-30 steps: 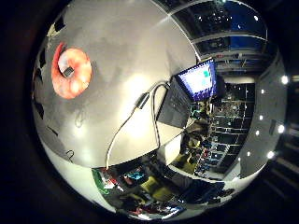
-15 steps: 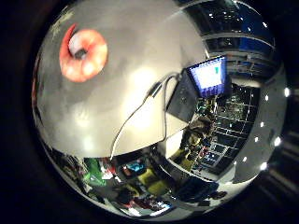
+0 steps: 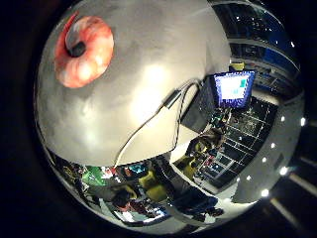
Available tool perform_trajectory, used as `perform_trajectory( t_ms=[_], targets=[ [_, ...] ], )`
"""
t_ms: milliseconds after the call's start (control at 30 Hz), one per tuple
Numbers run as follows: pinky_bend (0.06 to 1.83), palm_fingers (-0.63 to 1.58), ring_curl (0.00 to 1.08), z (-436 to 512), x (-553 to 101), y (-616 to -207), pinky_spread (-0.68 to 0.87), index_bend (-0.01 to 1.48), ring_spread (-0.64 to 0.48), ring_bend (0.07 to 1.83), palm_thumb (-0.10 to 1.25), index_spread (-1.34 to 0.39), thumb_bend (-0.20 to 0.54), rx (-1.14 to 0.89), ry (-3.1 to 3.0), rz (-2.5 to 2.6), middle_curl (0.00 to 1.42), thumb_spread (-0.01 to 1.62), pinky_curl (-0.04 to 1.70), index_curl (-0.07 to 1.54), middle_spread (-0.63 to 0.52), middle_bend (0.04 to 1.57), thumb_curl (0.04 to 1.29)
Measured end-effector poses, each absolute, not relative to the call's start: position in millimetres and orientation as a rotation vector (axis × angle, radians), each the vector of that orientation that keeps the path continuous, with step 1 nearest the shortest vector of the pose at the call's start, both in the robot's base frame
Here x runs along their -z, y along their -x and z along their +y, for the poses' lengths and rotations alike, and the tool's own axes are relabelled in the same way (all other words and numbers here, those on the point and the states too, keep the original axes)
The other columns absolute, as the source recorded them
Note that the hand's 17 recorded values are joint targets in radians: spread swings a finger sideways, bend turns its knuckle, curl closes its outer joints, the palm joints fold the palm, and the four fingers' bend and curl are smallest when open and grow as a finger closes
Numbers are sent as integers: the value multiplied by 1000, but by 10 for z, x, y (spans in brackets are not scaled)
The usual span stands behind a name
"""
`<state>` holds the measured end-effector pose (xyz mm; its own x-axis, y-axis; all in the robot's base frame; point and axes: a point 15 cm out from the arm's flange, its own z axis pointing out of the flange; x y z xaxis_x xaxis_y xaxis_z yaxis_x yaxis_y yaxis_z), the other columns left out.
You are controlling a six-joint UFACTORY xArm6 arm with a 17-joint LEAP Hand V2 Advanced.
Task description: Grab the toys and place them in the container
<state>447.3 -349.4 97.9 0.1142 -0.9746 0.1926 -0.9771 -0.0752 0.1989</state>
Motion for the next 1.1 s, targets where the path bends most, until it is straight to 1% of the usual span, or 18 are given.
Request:
perform_trajectory(
  t_ms=[333,500,733,967,1100],
  targets=[
    [550,-117,250,-3922,-855,-4639,405,118,213,276,547,-375,-32,32,-2042,-1922,220,902,305,164,176,161,297],
    [539,-119,252,-4062,-722,-4509,411,118,222,270,542,-366,-31,105,-1994,-1913,213,899,306,146,182,162,296],
    [527,-110,254,-4015,-644,-4506,412,124,224,258,539,-349,-31,126,-1998,-1898,214,898,307,140,181,164,300],
    [486,-62,248,-3978,-580,-4502,416,163,224,216,538,-277,-31,141,-2002,-1889,217,898,301,197,193,164,302],
    [444,-15,237,-3961,-536,-4494,418,220,224,185,552,-233,-27,151,-2003,-1885,216,901,294,268,184,161,304]
  ],
)
